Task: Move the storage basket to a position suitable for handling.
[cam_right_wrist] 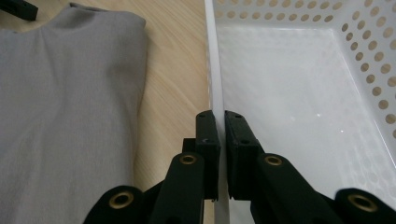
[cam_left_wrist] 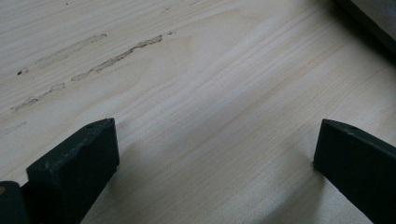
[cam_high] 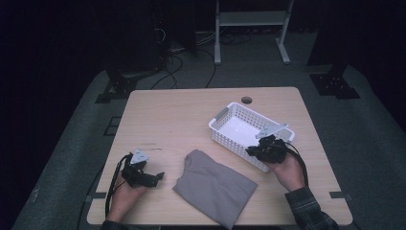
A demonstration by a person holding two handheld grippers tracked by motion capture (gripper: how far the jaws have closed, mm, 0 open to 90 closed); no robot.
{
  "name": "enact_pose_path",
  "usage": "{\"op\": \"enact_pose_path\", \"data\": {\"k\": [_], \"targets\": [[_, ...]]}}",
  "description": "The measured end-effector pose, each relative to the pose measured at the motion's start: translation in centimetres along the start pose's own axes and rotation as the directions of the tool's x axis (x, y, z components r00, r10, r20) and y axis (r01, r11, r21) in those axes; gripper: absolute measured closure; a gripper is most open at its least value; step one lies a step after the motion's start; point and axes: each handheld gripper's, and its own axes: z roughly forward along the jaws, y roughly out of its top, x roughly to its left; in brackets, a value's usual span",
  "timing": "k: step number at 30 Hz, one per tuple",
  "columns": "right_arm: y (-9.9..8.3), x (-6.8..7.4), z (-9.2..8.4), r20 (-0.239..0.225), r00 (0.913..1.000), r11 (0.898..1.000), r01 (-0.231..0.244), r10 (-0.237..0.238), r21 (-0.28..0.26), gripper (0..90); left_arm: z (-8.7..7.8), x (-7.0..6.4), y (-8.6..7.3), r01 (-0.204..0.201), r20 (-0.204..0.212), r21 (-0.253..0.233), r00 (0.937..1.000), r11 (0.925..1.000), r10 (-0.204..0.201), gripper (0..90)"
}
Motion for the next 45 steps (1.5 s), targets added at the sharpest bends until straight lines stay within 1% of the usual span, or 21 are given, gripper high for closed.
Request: {"op": "enact_pose_path", "data": {"k": [4,5,8,10,12,14,15,20,23,29,33,37,41,42,44,45], "targets": [[-0.5,-0.2,-0.4,0.011,0.9999,1.0,-0.009,0.009,-0.001,84.7,0.0,0.0,0.0,-0.001,0.0,0.0,1.0,1.0,0.001,0.0],[-0.7,-0.3,-0.6,0.013,0.9997,1.0,-0.021,0.021,0.002,84.7,0.0,0.0,0.0,0.0,0.0,0.0,1.0,1.0,0.0,0.0],[-1.3,-0.6,-1.0,0.022,0.9995,1.0,-0.023,0.023,0.002,84.7,0.0,0.0,0.0,0.0,0.0,0.0,1.0,1.0,0.0,0.0],[-1.7,-0.7,-1.4,0.03,0.9987,0.999,-0.04,0.04,0.002,84.7,0.0,0.0,0.0,0.0,0.0,0.0,1.0,1.0,0.0,0.0],[-2.0,-0.9,-1.7,0.036,0.9986,0.999,-0.039,0.039,0.004,84.7,0.0,0.0,0.0,0.0,0.0,0.0,1.0,1.0,0.0,0.0],[-2.4,-1.1,-2.1,0.042,0.9974,0.998,-0.058,0.058,0.003,84.7,0.0,0.0,0.0,-0.001,0.0,0.0,1.0,1.0,0.001,0.0],[-2.7,-1.2,-2.2,0.048,0.9974,0.999,-0.054,0.054,0.001,84.7,0.0,0.0,0.0,0.0,0.0,0.0,1.0,1.0,0.0,0.0],[-3.4,-1.7,-2.9,0.063,0.9948,0.997,-0.08,0.08,-0.001,84.7,0.0,0.0,0.0,0.0,0.0,0.0,1.0,1.0,0.0,0.0],[-3.8,-2.0,-3.2,0.079,0.9928,0.996,-0.091,0.09,0.002,84.6,0.0,0.0,0.0,0.0,0.0,0.0,1.0,1.0,0.0,0.0],[-4.3,-2.5,-3.4,0.098,0.9895,0.994,-0.107,0.106,0.001,84.6,0.0,0.0,0.0,0.0,0.0,0.0,1.0,1.0,0.0,0.0],[-4.5,-2.8,-3.3,0.114,0.988,0.994,-0.106,0.105,0.002,84.5,0.0,0.0,0.0,0.0,0.0,0.0,1.0,1.0,0.0,0.0],[-4.6,-2.9,-3.0,0.118,0.9871,0.994,-0.109,0.108,-0.001,84.0,0.0,0.0,0.0,0.0,0.0,0.0,1.0,1.0,0.0,0.0],[-4.6,-3.0,-3.1,0.109,0.9872,0.993,-0.118,0.116,0.004,80.8,0.0,0.0,0.0,-0.001,0.0,0.0,1.0,1.0,0.001,0.0],[-4.5,-3.1,-3.2,0.113,0.9863,0.993,-0.12,0.12,-0.007,76.5,0.0,0.0,0.0,0.0,0.0,0.0,1.0,1.0,0.0,0.0],[-4.4,-3.1,-3.3,0.113,0.9862,0.993,-0.12,0.121,-0.012,72.1,0.0,0.0,0.0,0.0,0.0,0.0,1.0,1.0,0.0,0.0],[-4.3,-3.2,-3.5,0.123,0.9846,0.992,-0.123,0.124,-0.018,68.6,0.0,0.0,0.0,0.0,0.0,0.0,1.0,1.0,0.0,0.0]]}}
